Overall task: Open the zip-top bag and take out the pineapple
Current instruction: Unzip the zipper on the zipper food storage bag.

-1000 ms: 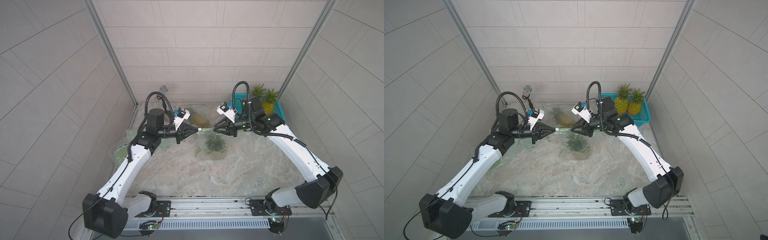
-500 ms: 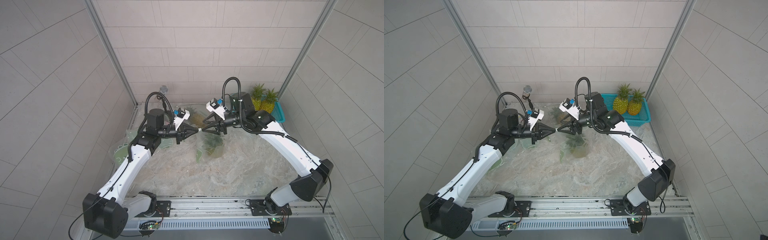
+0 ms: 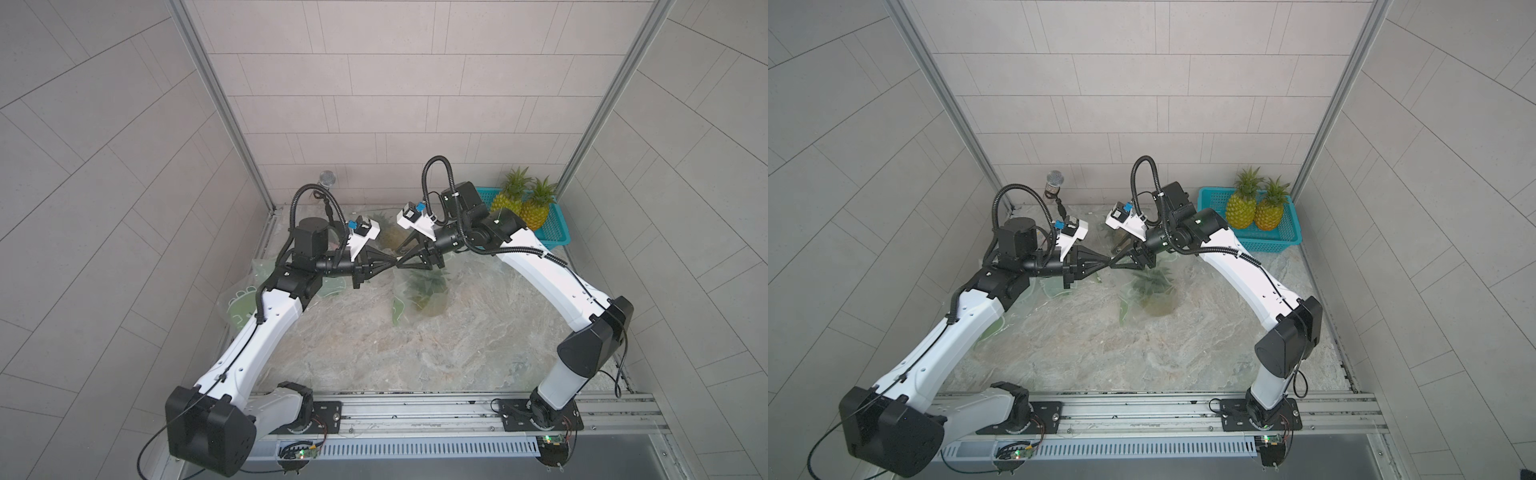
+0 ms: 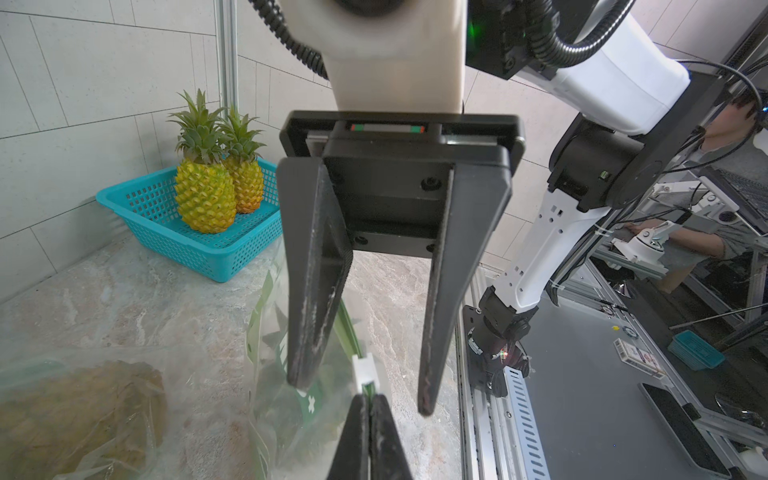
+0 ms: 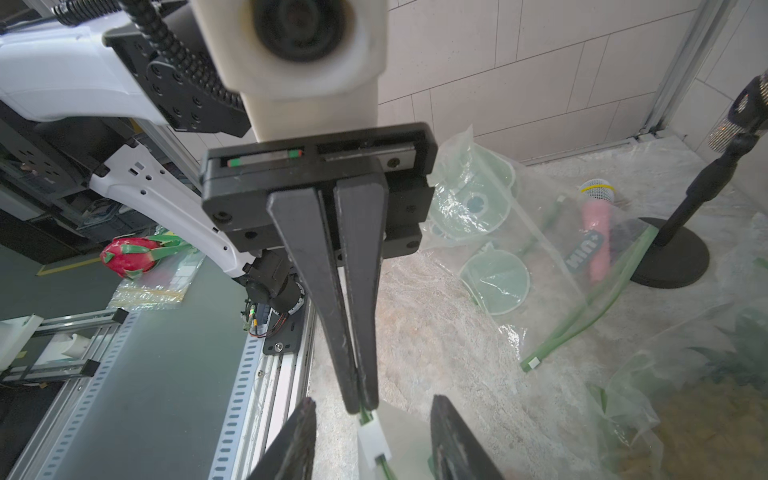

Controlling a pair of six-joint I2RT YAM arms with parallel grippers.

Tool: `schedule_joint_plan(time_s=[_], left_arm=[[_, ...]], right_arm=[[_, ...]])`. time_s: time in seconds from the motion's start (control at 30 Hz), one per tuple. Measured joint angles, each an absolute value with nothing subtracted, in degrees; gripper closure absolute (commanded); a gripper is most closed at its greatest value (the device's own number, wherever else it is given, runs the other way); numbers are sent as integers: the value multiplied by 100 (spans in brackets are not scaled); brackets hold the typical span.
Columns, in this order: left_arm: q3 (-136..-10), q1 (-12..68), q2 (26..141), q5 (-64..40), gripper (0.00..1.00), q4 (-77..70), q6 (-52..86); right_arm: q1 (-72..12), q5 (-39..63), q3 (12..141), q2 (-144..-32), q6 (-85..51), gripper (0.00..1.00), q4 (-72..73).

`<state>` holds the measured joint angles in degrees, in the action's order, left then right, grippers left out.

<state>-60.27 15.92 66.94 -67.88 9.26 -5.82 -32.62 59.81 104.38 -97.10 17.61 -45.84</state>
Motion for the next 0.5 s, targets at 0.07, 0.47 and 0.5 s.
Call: schedule_joint_plan(time_s=[0.07, 0.47, 0.5], left_arm=[[-6027, 1592, 6694, -6785, 100, 926, -582], [-5983, 1592, 6689, -6748, 100, 928, -580], [-5981, 1592, 6689, -6740, 100, 928, -580]], right_arm=[[-3262, 5981, 10442, -9710, 1802, 61, -4648], [-3264, 5911, 10442, -9710, 1916, 91, -4812], [-3264, 5902, 10442, -9710, 1900, 92, -4812]])
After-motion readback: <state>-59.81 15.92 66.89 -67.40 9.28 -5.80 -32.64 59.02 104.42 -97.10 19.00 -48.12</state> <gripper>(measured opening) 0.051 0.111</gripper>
